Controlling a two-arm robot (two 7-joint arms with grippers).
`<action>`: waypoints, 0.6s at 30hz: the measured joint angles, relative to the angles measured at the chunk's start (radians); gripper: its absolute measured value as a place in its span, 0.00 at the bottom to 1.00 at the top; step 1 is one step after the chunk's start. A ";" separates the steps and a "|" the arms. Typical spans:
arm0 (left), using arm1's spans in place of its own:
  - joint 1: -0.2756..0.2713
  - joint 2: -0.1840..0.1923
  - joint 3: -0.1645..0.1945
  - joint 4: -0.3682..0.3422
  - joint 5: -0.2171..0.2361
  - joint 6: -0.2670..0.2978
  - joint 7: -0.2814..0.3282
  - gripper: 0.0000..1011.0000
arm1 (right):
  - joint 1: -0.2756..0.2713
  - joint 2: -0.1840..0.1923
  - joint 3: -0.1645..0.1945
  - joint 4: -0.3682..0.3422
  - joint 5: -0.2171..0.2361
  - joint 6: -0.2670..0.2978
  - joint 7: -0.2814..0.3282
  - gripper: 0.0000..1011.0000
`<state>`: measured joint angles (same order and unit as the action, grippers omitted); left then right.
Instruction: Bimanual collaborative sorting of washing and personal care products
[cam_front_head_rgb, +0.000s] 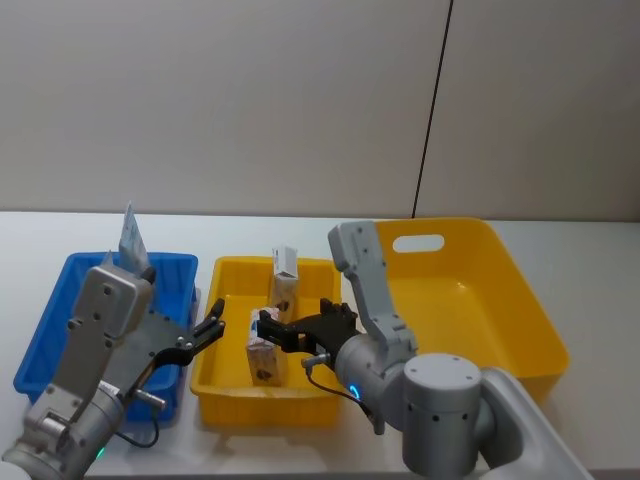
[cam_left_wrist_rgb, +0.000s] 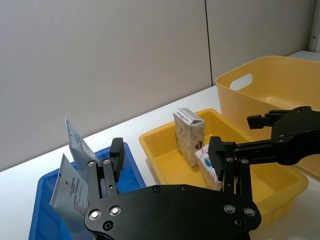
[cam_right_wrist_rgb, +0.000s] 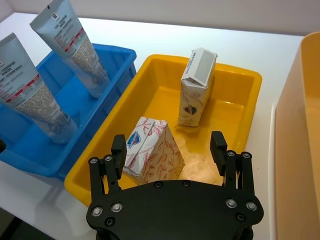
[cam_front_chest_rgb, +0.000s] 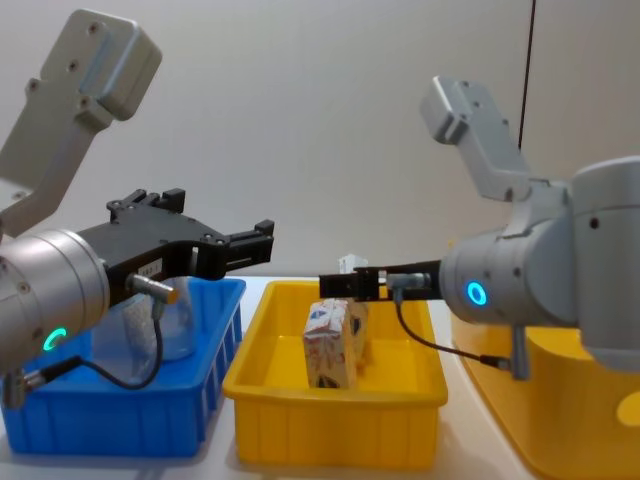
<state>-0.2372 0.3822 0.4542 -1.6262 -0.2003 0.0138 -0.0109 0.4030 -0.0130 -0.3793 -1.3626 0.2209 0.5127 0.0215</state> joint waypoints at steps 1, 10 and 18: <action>0.000 0.000 0.000 0.000 0.000 0.000 0.000 0.99 | 0.004 -0.003 0.000 0.005 0.000 0.004 -0.001 0.99; 0.000 0.000 0.000 0.000 0.000 0.000 0.000 0.99 | 0.047 -0.029 0.001 0.076 -0.004 0.017 0.002 0.99; 0.000 0.000 0.000 0.000 0.000 0.000 0.000 0.99 | 0.092 -0.046 -0.002 0.153 -0.007 0.014 0.025 0.99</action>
<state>-0.2371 0.3821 0.4542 -1.6262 -0.2004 0.0138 -0.0109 0.4947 -0.0585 -0.3809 -1.2094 0.2141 0.5263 0.0465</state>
